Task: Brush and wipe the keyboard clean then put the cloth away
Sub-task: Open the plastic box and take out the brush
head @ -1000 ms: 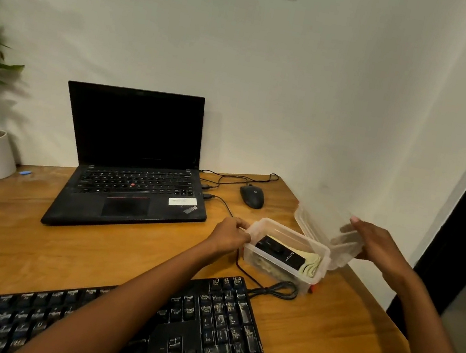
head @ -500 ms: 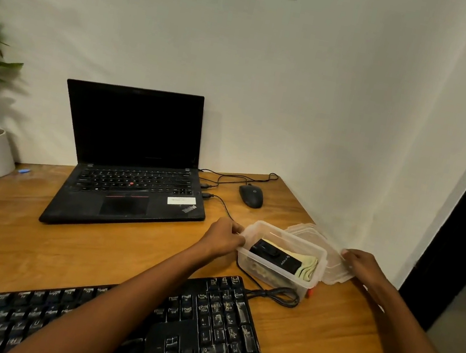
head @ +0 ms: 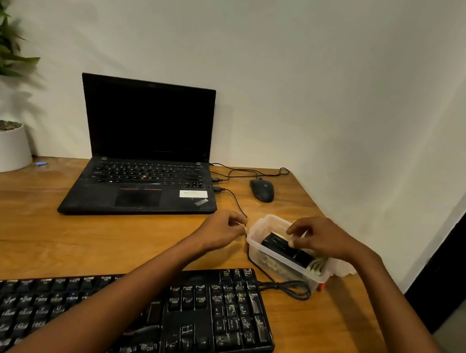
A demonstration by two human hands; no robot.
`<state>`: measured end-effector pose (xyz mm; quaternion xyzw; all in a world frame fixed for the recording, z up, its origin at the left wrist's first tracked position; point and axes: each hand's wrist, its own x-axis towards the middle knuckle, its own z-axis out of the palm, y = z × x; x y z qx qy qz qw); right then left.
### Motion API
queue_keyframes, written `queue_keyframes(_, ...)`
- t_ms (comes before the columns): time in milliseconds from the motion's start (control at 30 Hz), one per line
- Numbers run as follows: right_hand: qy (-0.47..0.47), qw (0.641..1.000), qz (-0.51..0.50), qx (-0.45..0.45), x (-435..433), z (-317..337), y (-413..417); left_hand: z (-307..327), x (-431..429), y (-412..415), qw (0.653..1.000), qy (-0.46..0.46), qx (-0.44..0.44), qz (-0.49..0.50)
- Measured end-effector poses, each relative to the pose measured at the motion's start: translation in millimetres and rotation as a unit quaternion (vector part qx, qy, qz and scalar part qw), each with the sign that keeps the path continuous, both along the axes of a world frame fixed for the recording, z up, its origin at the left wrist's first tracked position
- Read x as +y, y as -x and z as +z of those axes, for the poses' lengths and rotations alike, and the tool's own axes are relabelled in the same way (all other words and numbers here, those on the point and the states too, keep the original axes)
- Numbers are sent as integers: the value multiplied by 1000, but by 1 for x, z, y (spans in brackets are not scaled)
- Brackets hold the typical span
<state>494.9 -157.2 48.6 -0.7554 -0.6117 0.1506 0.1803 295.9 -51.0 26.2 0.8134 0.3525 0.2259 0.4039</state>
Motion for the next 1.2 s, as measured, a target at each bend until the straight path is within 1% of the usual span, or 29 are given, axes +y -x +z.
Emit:
queue_keyframes(67,73,995,6,-67,7,-2,11,3,-1,10,1000,-4,2,-13)
queue_keyframes(167,101,991,-5,-88,11,-3,20,8,-2,28,1000,1,2,-16)
queue_keyframes(233,95,990,-11,-106,11,-1,24,10,-4,38,1000,-2,0,-14)
queue_keyframes(300,75,991,-30,-105,8,1,27,13,-6,51,1000,-2,-9,-5)
queue_keyframes(367,26,994,-60,-90,-1,7,31,16,-12,64,999,10,-36,12)
queue_keyframes(400,-17,993,-76,-84,-7,12,34,19,-16,71,998,17,-52,21)
queue_keyframes(467,-117,987,-96,-52,-19,22,45,27,-33,86,994,35,-92,36)
queue_keyframes(533,-202,976,-83,18,-34,31,70,34,-56,100,988,67,-135,42)
queue_keyframes(600,-259,959,-58,99,-53,33,108,34,-81,111,976,123,-177,40)
queue_keyframes(633,-279,949,-45,141,-62,29,129,33,-94,117,964,166,-206,36)
queue_keyframes(700,-307,928,-23,209,-78,15,169,26,-118,124,925,259,-276,33)
queue_keyframes(767,-334,912,-32,238,-85,-4,199,17,-135,128,894,306,-325,35)
queue_keyframes(900,-380,895,-87,218,-85,-30,234,7,-152,138,890,280,-352,69)
queue_keyframes(1000,-379,890,-102,233,-86,-39,251,2,-153,144,895,257,-347,111)
queue_keyframes(1200,-382,875,-109,277,-86,-46,262,-5,-150,148,903,247,-329,127)
